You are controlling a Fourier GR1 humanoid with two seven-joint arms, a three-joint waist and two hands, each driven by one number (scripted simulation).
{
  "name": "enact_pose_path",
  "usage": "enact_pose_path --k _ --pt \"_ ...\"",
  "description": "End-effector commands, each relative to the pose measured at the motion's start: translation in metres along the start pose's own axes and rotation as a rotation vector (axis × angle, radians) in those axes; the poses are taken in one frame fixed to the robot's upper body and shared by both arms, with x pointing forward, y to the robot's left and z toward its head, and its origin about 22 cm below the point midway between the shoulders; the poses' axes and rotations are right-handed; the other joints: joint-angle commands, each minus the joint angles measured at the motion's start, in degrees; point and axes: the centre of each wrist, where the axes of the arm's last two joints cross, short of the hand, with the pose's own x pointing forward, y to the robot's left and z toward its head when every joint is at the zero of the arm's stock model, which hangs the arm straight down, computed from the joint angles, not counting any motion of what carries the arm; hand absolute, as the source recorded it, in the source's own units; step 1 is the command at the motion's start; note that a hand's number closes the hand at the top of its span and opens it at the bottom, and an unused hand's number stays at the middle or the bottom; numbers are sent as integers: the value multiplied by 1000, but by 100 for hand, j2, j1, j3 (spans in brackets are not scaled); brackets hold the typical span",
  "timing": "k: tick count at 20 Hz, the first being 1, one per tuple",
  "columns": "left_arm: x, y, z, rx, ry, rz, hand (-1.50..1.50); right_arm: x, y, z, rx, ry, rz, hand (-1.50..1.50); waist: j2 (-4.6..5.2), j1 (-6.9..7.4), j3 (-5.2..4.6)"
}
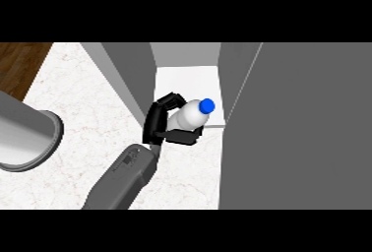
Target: Pick up the bottled water, place it into the cabinet and close the cabinet
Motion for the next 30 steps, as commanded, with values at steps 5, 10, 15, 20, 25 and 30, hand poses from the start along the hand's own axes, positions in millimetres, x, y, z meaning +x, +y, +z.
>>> enact_pose_path --k 5,10,15,20,25,30 --pt "19 -15 -39 59 68 -39 150 25 -10 0 20 -64 -43 -150 34 -117 0" --pt "36 -13 -68 152 97 -33 150 26 -11 1 5 -54 -39 -150 65 -151 -1" --pt "23 -3 -73 267 111 -195 150 14 -10 0 17 -59 -41 -150 96 -138 0" --pt "23 13 -86 347 70 -475 150 6 -13 5 47 -57 -38 -150 130 -220 6" --pt "30 7 -95 413 80 -527 -150 12 -15 1 50 -69 -27 -150 194 -285 -3" --pt "35 4 -98 391 -8 -488 -150 11 -18 0 33 -86 -38 -150 165 -192 -6"
